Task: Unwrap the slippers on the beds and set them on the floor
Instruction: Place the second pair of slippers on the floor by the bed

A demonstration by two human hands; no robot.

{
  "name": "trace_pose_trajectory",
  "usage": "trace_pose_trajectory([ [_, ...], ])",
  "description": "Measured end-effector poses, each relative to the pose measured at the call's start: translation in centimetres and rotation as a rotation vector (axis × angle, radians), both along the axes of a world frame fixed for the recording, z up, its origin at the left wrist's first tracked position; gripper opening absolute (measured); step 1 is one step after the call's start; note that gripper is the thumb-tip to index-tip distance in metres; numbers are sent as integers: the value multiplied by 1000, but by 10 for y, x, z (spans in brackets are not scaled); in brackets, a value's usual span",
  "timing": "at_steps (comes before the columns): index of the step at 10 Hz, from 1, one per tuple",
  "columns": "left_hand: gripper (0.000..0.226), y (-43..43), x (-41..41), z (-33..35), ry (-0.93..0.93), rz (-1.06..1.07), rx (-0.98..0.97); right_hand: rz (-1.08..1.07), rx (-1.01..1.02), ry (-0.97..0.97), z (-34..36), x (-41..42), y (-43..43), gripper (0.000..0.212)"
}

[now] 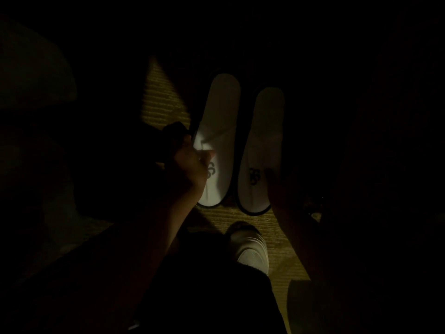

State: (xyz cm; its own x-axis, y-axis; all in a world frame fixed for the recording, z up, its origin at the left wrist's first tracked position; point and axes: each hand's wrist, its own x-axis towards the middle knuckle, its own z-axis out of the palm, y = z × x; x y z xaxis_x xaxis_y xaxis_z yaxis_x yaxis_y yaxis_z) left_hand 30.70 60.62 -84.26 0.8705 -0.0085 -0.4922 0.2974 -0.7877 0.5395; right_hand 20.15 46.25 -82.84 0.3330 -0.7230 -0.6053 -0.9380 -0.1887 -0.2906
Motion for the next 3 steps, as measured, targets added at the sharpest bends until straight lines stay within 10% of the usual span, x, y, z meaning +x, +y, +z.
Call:
trace_pose_trajectory([
  [3,74,-2,-11,-8,46,-98,47,-6,50,158,-1,-7,-12,61],
])
